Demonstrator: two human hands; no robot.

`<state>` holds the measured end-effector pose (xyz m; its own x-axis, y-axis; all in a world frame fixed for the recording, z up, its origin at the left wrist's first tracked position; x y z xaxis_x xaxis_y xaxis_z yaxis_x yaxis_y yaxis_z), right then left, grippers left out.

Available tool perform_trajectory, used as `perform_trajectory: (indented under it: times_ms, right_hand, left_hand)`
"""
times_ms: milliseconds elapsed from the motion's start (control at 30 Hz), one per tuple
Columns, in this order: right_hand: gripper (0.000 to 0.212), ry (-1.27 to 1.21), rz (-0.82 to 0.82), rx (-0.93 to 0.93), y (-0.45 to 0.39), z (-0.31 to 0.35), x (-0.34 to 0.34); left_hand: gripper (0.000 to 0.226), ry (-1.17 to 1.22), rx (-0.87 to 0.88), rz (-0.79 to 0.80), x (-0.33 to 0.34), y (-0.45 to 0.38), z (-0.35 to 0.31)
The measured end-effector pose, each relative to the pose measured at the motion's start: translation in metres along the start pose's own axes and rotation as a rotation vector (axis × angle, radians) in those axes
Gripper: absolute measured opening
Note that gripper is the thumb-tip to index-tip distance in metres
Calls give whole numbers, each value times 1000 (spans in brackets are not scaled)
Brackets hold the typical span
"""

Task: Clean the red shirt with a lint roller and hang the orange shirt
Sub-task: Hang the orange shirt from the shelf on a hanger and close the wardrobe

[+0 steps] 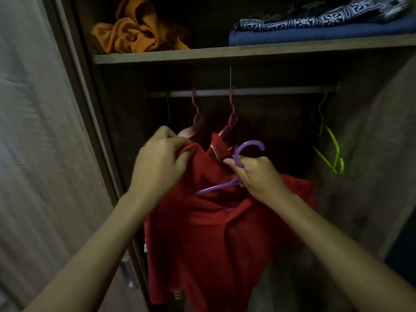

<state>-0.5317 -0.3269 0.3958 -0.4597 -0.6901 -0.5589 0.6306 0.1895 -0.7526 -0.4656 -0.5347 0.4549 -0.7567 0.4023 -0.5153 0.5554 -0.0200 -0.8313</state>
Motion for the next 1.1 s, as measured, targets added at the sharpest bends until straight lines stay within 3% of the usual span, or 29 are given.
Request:
perform_trajectory:
  times_ms: [67, 133, 200, 267, 367, 467, 567, 667, 733, 800, 933, 1000, 1100]
  right_hand:
    - [51, 95, 106, -33, -3, 6, 3]
    - [37, 26, 124, 1, -6, 5, -2]
    - [28, -31, 27, 91, -12, 0, -18]
    - [24, -111, -120, 165, -19, -7, -34]
    - [45, -117, -237, 228, -27, -14, -47]
    - [43, -107, -233, 148, -25, -13, -47]
    - [19, 11, -110, -80, -17, -1, -30]
    - [47, -77, -73, 76, -17, 9, -13]
    - [45, -118, -143, 138, -24, 11, -16]
    - [44, -175, -130, 179, -29, 8, -27]
    - [27, -278, 298, 161, -31, -7, -62]
    - [11, -368, 395, 235, -35, -26, -73]
    - [18, -150, 550, 341, -35, -55, -59]
  left_hand:
    - [19, 6, 22, 25, 10, 2, -12]
    - [26, 19, -10, 72, 13, -1, -13]
    - [44, 96, -100, 191, 9, -5, -5]
    - [53, 214, -220, 417, 1, -6, 6]
    - [44, 150, -114, 699, 4, 6, 18]
    - [34, 184, -13, 577, 12, 11, 25]
    - [35, 347, 29, 470, 14, 6, 15]
    - [37, 376, 76, 484, 19, 4, -6]
    - [20, 267, 124, 537, 21, 7, -10]
    - [27, 185, 186, 550, 21, 10, -5]
    - [35, 242, 249, 459, 18, 16, 14]
    - [37, 245, 273, 430, 14, 17, 24]
    - [27, 199, 275, 447, 11, 18, 33]
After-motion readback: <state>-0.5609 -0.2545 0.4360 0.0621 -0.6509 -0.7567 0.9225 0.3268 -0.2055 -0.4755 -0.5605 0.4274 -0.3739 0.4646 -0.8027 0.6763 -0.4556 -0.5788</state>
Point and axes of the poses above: each hand's wrist, its own y-axis away from the middle knuckle, its own x-axis out of the palm, z = x × y, the point moved 1 cm from there along -y, towards the middle knuckle, and after that the axes turned 6 degrees about -z, right-handed, at the moved point
